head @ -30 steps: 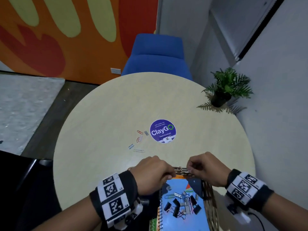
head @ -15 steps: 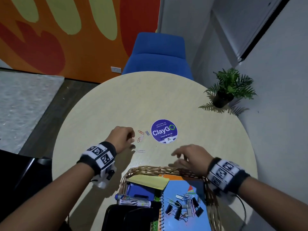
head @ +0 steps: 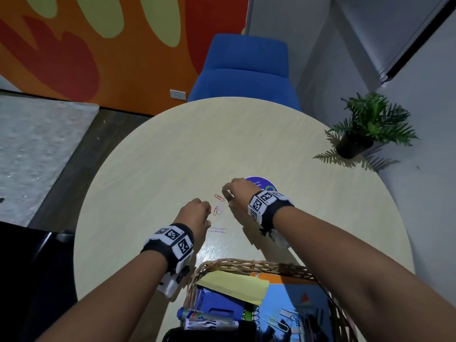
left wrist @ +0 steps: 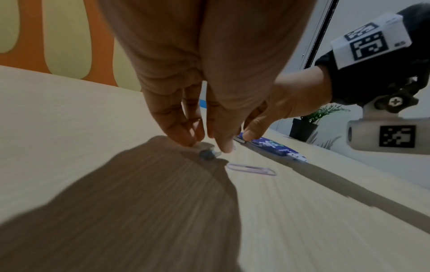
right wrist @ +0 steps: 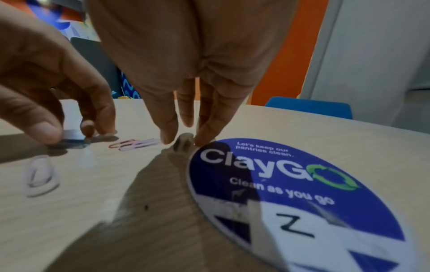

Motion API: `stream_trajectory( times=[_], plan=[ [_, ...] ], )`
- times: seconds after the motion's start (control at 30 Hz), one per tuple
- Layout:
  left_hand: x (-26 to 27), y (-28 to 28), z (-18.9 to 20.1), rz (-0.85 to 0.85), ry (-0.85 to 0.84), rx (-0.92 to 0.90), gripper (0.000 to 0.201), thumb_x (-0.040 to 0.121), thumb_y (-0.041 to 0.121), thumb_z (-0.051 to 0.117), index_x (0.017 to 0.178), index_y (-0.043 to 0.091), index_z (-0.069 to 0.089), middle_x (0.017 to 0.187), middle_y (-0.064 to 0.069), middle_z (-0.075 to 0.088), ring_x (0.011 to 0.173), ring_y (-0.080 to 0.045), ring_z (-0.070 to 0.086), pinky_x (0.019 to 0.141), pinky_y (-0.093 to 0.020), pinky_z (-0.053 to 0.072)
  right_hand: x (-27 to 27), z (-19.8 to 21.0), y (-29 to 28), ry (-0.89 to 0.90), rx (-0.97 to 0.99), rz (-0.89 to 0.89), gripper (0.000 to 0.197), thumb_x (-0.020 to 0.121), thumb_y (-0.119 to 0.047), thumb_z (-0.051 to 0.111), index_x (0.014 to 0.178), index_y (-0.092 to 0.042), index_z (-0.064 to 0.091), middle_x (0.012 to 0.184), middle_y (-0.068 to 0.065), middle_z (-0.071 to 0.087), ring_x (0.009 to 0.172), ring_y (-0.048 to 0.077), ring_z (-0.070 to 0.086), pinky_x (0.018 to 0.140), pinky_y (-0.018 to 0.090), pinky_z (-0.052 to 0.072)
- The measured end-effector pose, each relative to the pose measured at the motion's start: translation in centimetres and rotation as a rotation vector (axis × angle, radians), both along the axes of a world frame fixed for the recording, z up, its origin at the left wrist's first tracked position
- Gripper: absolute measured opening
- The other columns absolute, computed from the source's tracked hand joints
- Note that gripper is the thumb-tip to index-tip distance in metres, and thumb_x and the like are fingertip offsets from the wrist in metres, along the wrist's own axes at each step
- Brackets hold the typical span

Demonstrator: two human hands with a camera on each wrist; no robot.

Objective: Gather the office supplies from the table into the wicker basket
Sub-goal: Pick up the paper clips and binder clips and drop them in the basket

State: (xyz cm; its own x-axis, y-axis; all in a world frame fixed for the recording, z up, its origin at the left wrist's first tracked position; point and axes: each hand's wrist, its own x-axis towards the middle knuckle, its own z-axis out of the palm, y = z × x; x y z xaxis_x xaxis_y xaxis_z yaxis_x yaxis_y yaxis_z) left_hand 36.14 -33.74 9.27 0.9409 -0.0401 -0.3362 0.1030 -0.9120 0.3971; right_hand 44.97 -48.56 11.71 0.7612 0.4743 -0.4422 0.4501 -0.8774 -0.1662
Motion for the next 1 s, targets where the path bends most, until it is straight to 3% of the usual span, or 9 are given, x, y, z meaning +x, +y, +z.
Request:
stream_trajectory(
  times=[0.1,0.3,0.4,0.5,0.6,0.7,0.77,0.87,1.0],
  plan=[
    [-0.4,0.0,-0.4,0.018,-0.028,0.009,0.024,0.086,0.015,0.064,0.110,0.011,0.062,0.108,-0.007,0.059,0.097,-0.027,0.059,0.082,-0.032,0.048,0.1,-0.5,0.7,-0.011,-0.045,-0.002,0.011,0.083,-0.011,0.064,0.093,-0.010,0.068,0.104,0.013,0.058,0.093,0.033,0.061,0.070,0.032,0.045],
    [-0.5,0.1,-1.2,0.026,-0.056,0.057,0.013,0.081,0.004,0.062,0.090,0.012,0.067,0.090,0.000,0.052,0.076,-0.017,0.050,0.068,-0.023,0.038,-0.3,-0.3,0.0,-0.035,-0.060,-0.063,0.021,0.076,-0.012,0.067,0.096,-0.012,0.070,0.097,0.012,0.067,0.085,0.033,0.066,0.076,0.037,0.057],
    [-0.7,0.2,-1.0,0.013,-0.041,0.095,0.013,0.082,0.006,0.058,0.091,0.012,0.066,0.089,0.001,0.051,0.078,-0.020,0.056,0.067,-0.026,0.043,-0.8,0.7,-1.7,0.001,-0.102,-0.057,0.015,0.066,-0.012,0.070,0.081,-0.016,0.068,0.081,0.005,0.066,0.073,0.028,0.065,0.067,0.031,0.056],
    [-0.7,0.4,0.6,0.006,-0.050,0.135,0.011,0.086,0.015,0.055,0.094,0.019,0.063,0.095,0.001,0.062,0.082,-0.022,0.060,0.069,-0.030,0.050,-0.7,1.6,-4.0,0.061,-0.088,-0.128,0.013,0.058,-0.012,0.069,0.064,-0.018,0.058,0.069,0.004,0.056,0.060,0.026,0.055,0.055,0.026,0.043],
    [-0.4,0.8,2.7,0.093,-0.087,-0.034,0.016,0.091,0.023,0.055,0.105,0.025,0.060,0.093,0.001,0.071,0.084,-0.022,0.065,0.077,-0.033,0.053,-0.7,3.1,-5.9,0.092,0.057,-0.217,0.007,0.071,-0.013,0.065,0.078,-0.016,0.065,0.088,0.008,0.068,0.080,0.030,0.064,0.066,0.032,0.051],
    [-0.5,0.2,5.0,0.118,-0.113,-0.257,0.019,0.090,0.015,0.059,0.106,0.023,0.066,0.087,0.000,0.070,0.084,-0.019,0.065,0.082,-0.028,0.050,-1.4,5.0,-7.8,0.077,0.125,-0.233,0.006,0.073,-0.016,0.069,0.078,-0.013,0.068,0.090,0.009,0.070,0.082,0.028,0.065,0.074,0.036,0.057],
    [-1.1,-1.0,6.9,0.039,-0.128,-0.295,0.013,0.087,0.015,0.064,0.096,0.022,0.070,0.083,0.002,0.068,0.079,-0.017,0.065,0.078,-0.025,0.048,-2.2,6.1,-9.2,0.076,0.193,-0.231,0.008,0.073,-0.014,0.070,0.072,-0.019,0.064,0.084,0.006,0.068,0.078,0.023,0.062,0.076,0.033,0.056],
    [-2.8,-3.8,9.9,-0.153,-0.086,-0.348,0.008,0.084,0.018,0.067,0.085,0.026,0.067,0.082,0.007,0.070,0.077,-0.010,0.066,0.075,-0.026,0.052,-3.8,7.6,-11.7,0.083,0.328,-0.246,0.016,0.081,-0.008,0.062,0.076,-0.023,0.063,0.081,0.003,0.065,0.070,0.018,0.059,0.075,0.029,0.052],
    [-6.0,-7.9,13.0,-0.449,-0.021,-0.337,0.005,0.082,0.020,0.064,0.086,0.024,0.066,0.074,0.012,0.067,0.071,0.000,0.062,0.069,-0.014,0.048,-6.9,8.9,-14.8,0.108,0.413,-0.279,0.012,0.085,-0.009,0.063,0.092,-0.017,0.067,0.074,-0.001,0.064,0.058,0.011,0.060,0.052,0.006,0.041]
  ],
)
